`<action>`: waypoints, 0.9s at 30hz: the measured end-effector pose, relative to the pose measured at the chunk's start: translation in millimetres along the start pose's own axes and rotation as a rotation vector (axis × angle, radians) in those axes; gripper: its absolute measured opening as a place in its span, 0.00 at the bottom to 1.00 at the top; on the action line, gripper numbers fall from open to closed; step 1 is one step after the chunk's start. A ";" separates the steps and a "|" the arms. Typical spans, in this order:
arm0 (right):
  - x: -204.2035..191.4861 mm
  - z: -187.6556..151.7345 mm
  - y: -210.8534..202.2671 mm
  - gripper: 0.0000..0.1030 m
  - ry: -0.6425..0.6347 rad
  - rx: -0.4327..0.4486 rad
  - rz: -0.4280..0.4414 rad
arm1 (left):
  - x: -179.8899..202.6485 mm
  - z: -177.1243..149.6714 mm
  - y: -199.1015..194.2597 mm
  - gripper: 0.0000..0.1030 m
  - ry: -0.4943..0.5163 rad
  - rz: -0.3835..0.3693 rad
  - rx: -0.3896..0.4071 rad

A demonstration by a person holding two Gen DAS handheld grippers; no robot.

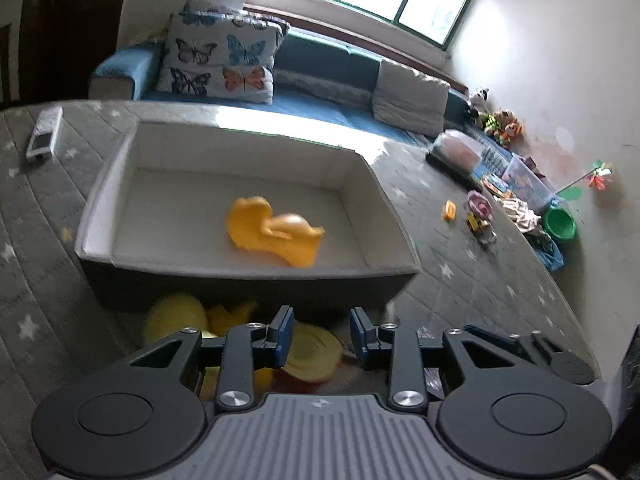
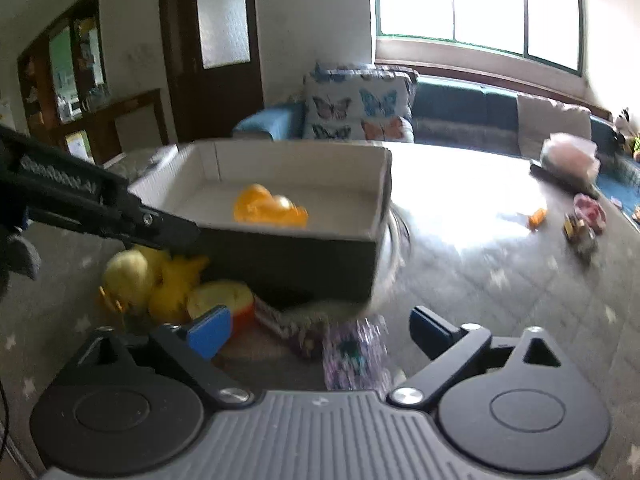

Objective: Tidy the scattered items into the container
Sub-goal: 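Grasp the clear bag of purple beads with the right gripper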

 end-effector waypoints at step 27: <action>23.2 -28.9 22.9 0.45 0.093 -0.110 0.036 | 38.8 -17.9 74.9 0.19 -0.084 -0.140 -0.142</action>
Point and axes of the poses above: each gripper's, at about its wrist camera, not at the fingertips, and y roughly the way its jaws point, x to its right, z to its top, the point moved 8 cm from there along y, roughly the way its jaws point, and after that the axes turned 13 degrees about -z, right-handed, at the moved point
